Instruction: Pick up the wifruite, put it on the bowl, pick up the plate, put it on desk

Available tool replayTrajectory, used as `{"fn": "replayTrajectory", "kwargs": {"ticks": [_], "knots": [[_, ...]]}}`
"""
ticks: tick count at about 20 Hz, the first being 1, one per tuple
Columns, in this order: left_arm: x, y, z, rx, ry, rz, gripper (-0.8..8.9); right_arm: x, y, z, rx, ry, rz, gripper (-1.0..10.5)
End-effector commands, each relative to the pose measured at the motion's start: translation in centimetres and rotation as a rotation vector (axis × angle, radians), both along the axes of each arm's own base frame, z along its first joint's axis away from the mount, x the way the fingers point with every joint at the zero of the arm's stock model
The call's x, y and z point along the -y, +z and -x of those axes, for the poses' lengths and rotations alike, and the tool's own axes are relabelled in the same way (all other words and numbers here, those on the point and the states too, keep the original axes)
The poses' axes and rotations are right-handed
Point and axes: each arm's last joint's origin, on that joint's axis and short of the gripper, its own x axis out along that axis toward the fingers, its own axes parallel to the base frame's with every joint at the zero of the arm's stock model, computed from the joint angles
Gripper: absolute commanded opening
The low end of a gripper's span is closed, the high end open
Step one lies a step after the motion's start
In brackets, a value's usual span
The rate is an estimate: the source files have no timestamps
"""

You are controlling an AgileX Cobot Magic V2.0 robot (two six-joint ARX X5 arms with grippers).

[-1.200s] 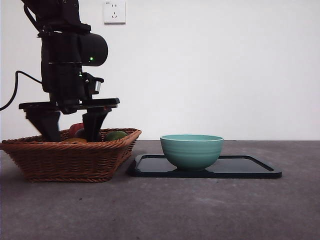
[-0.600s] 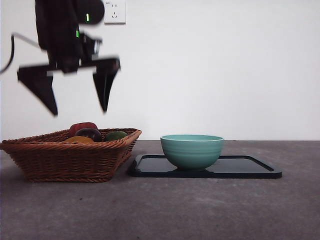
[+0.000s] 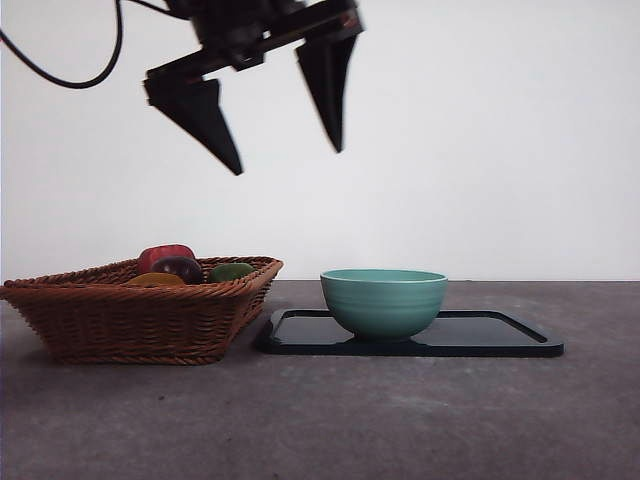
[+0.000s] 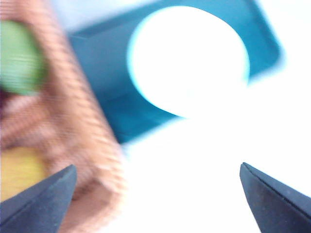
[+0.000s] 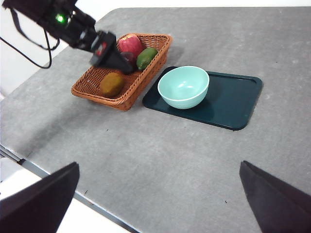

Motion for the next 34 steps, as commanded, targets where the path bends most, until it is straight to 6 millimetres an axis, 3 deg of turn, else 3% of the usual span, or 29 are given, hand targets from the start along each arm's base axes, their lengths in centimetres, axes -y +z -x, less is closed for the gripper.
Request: {"fn": "replayTrajectory", "kwargs": {"ticks": [1,6,10,13,18,21,25,29,34], "knots": [[1.6,-0.2,1.1,-0.038,-0.111,0.003,5.59,0.0,0.4,0.0,0.028,0.004,-0.013,5.9],[2.6,0.1,4.4,-0.143,-0.312,-0.023,5.59,0.0,0.6,0.0,0.044,0.005,-0.023,5.9],[1.4,2.8,7.3,-0.101,-0.382,-0.007,5.59,0.0,0.6,0.0,0.039,0.002,-0.029,5.9],[-1.3,6.3,10.1,-0.018,-0.419,0.053,5.59,0.0,0.6,-0.1,0.019,-0.008,-0.051,5.9],[-8.4,12.0,16.2,0.209,-0.485,0.220,5.59,-0.7,0.7,-1.3,-0.075,-0.005,-0.066,5.9],[-12.8,13.6,19.3,0.305,-0.496,0.290,5.59,-2.3,0.8,-4.0,-0.203,0.013,-0.035,5.9],[-17.0,13.5,22.3,0.388,-0.486,0.369,5.59,-5.0,0.3,-9.0,-0.375,0.023,0.039,5.9],[-19.7,12.6,24.2,0.422,-0.483,0.400,5.59,-8.2,-0.9,-14.9,-0.511,0.053,0.085,5.9],[-21.1,12.7,25.2,0.464,-0.486,0.430,5.59,-12.4,-2.8,-23.4,-0.619,0.039,0.159,5.9]]}}
